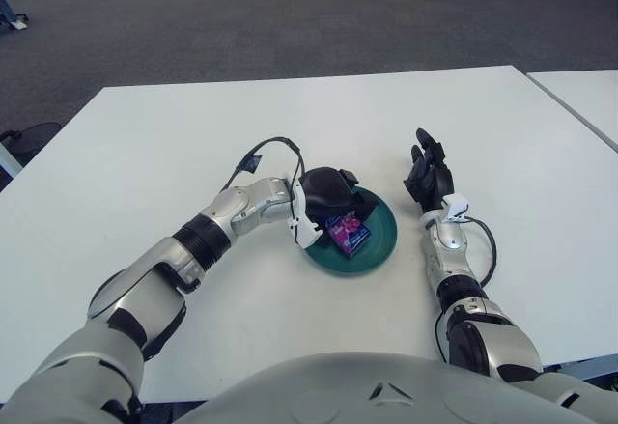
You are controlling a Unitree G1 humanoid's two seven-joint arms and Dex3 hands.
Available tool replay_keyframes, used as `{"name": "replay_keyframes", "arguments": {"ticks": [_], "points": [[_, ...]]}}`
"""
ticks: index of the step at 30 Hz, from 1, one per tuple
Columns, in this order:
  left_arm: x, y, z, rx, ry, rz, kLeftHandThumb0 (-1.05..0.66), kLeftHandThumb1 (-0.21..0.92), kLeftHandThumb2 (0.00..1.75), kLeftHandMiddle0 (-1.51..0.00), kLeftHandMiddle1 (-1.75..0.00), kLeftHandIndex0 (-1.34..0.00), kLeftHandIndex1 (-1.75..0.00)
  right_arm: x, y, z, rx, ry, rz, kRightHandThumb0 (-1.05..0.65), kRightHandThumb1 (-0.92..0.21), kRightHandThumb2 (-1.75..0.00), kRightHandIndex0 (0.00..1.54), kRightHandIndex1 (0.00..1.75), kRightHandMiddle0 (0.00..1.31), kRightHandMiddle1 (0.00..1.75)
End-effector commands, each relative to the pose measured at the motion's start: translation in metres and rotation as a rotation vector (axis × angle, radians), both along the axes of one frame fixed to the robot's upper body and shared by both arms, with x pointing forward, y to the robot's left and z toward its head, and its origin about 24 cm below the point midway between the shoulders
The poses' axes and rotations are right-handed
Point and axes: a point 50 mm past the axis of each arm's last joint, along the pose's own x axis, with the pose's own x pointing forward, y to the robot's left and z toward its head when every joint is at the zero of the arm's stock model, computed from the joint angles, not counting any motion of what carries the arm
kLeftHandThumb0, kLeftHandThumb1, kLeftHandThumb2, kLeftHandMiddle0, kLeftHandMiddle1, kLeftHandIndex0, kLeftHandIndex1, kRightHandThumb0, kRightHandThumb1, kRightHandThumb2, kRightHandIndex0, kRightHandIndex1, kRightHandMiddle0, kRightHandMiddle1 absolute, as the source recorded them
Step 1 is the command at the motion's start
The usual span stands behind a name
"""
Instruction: Put the gum into the plate.
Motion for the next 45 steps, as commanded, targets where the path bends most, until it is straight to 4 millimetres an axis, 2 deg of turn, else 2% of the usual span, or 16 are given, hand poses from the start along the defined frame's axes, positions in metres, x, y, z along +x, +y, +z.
{"name": "replay_keyframes", "arguments": {"ticks": [1,6,8,9,11,12,13,14,16,19,23,32,45], "points": [[0.0059,0.0084,0.002,-0.06,-0.011,0.056,-0.4,0.58,0.91,-1.08,-1.75,-0.47,-1.66,-0.0746,0.0078,-0.075,0.124,0.343,-0.071,-0.83,-0.92,-0.9,0.19,0.0,0.0,0.42],[0.0067,0.0093,0.0034,-0.159,-0.074,0.081,-0.41,0.59,0.92,-0.97,-1.75,-0.45,-1.69,-0.0731,0.0074,-0.0731,0.172,0.316,-0.076,-0.79,-0.92,-0.89,0.2,0.0,0.0,0.42],[0.007,0.0097,0.0031,-0.174,-0.09,0.089,-0.4,0.64,0.86,-0.81,-1.75,-0.41,-1.7,-0.0725,0.0071,-0.0722,0.18,0.305,-0.079,-0.77,-0.92,-0.88,0.22,0.01,0.0,0.45],[0.0067,0.0099,0.0018,-0.181,-0.095,0.093,-0.4,0.65,0.85,-0.79,-1.75,-0.4,-1.7,-0.0724,0.007,-0.0711,0.182,0.293,-0.08,-0.77,-0.92,-0.88,0.22,0.01,0.0,0.45],[0.0062,0.0099,-0.0006,-0.192,-0.101,0.098,-0.39,0.74,0.73,-0.55,-1.75,-0.34,-1.71,-0.072,0.0069,-0.0693,0.187,0.271,-0.075,-0.75,-0.92,-0.87,0.24,0.02,0.0,0.48],[0.006,0.0097,-0.0013,-0.198,-0.106,0.097,-0.38,0.76,0.71,-0.51,-1.75,-0.32,-1.71,-0.0716,0.007,-0.0683,0.192,0.26,-0.068,-0.75,-0.92,-0.87,0.25,0.02,0.0,0.48],[0.006,0.0096,-0.0017,-0.202,-0.109,0.096,-0.56,0.82,0.67,-0.42,-1.75,-0.29,-1.66,-0.0714,0.0071,-0.0678,0.195,0.253,-0.062,-0.74,-0.92,-0.87,0.26,0.02,0.0,0.49],[0.0056,0.0094,-0.0016,-0.21,-0.117,0.094,-0.62,0.84,0.66,-0.39,-1.75,-0.27,-1.63,-0.0712,0.0074,-0.0674,0.2,0.248,-0.055,-0.74,-0.92,-0.86,0.26,0.02,0.0,0.49],[0.0053,0.0092,-0.0007,-0.221,-0.129,0.091,-0.8,0.89,0.66,-0.31,-1.61,-0.22,-1.55,-0.0708,0.0079,-0.0669,0.206,0.243,-0.048,-0.73,-0.92,-0.86,0.27,0.03,0.0,0.5],[0.0051,0.0094,0.0021,-0.234,-0.144,0.092,-0.91,0.91,0.69,-0.31,-1.24,-0.17,-1.39,-0.0703,0.0079,-0.0667,0.217,0.24,-0.05,-0.71,-0.92,-0.86,0.28,0.03,0.0,0.51],[0.0053,0.0097,0.0035,-0.242,-0.145,0.096,-0.98,0.92,0.75,-0.33,-0.96,-0.13,-1.24,-0.0707,0.0065,-0.0671,0.252,0.232,-0.057,-0.69,-0.92,-0.85,0.3,0.03,0.0,0.53],[0.0054,0.0111,0.0029,-0.259,-0.099,0.111,-1.04,0.92,0.81,-0.3,-0.86,-0.11,-1.18,-0.0725,0.0014,-0.0675,0.275,0.209,-0.055,-0.68,-0.92,-0.86,0.33,0.03,0.0,0.49],[0.006,0.0121,0.0017,-0.218,-0.067,0.107,-1.05,0.92,0.85,-0.3,-0.41,-0.05,-1.03,-0.072,-0.0006,-0.0729,0.353,0.241,-0.02,-0.66,-0.92,-0.87,0.34,0.02,0.0,0.47]]}}
